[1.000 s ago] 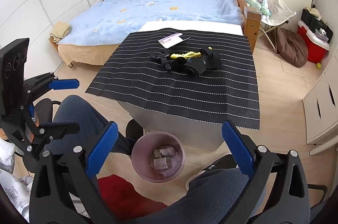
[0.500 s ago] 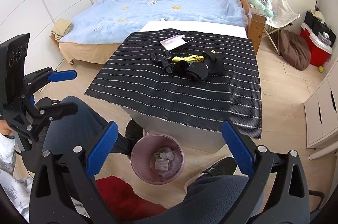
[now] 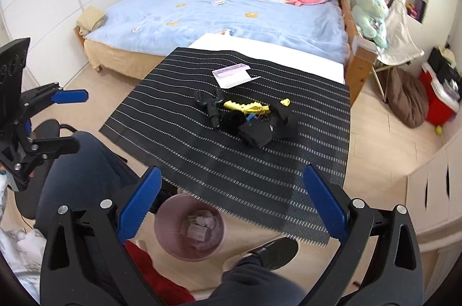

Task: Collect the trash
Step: 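Move the right gripper back toward the black items on the mat, then grasp the black cloth with the right gripper and lift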

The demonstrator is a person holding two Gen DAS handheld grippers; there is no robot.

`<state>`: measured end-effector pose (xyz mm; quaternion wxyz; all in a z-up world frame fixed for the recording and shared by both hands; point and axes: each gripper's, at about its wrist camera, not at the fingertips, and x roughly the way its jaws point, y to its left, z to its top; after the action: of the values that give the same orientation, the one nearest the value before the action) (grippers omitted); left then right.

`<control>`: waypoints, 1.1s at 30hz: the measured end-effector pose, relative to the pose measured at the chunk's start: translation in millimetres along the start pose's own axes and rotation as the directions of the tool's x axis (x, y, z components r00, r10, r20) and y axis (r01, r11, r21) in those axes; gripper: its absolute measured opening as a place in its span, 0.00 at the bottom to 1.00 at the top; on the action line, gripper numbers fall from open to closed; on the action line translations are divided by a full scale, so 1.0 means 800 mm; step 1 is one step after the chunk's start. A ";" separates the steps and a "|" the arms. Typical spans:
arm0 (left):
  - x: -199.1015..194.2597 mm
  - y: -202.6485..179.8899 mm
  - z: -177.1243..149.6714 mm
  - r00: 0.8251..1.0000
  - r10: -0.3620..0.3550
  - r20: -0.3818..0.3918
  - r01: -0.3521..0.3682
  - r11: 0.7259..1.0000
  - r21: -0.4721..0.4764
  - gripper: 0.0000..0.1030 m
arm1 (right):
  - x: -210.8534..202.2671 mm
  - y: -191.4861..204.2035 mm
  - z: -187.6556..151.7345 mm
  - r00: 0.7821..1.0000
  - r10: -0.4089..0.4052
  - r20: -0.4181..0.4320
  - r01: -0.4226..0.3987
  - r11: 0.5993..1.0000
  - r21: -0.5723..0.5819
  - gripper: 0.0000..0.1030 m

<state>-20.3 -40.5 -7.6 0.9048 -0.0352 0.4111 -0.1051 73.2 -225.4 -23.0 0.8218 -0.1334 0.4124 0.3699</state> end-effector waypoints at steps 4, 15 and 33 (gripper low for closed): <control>0.004 0.007 0.000 1.000 0.001 -0.002 -0.001 1.000 -0.018 0.93 | 0.017 -0.009 0.016 1.000 0.017 -0.024 -0.018 0.999 -0.043 0.94; 0.014 0.020 -0.002 1.000 0.001 -0.019 -0.001 0.999 -0.042 0.93 | 0.079 -0.033 0.055 0.988 0.037 -0.149 -0.064 0.982 -0.179 0.94; 0.019 0.038 -0.010 0.998 0.029 -0.047 -0.033 0.996 -0.080 0.93 | 0.177 -0.052 0.064 0.942 0.068 -0.328 -0.173 0.937 -0.302 0.90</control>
<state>-11.6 -14.0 -28.3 0.8945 -0.0629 0.4362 -0.0751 187.1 -156.5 -105.0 0.6881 -0.2988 0.4775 0.4575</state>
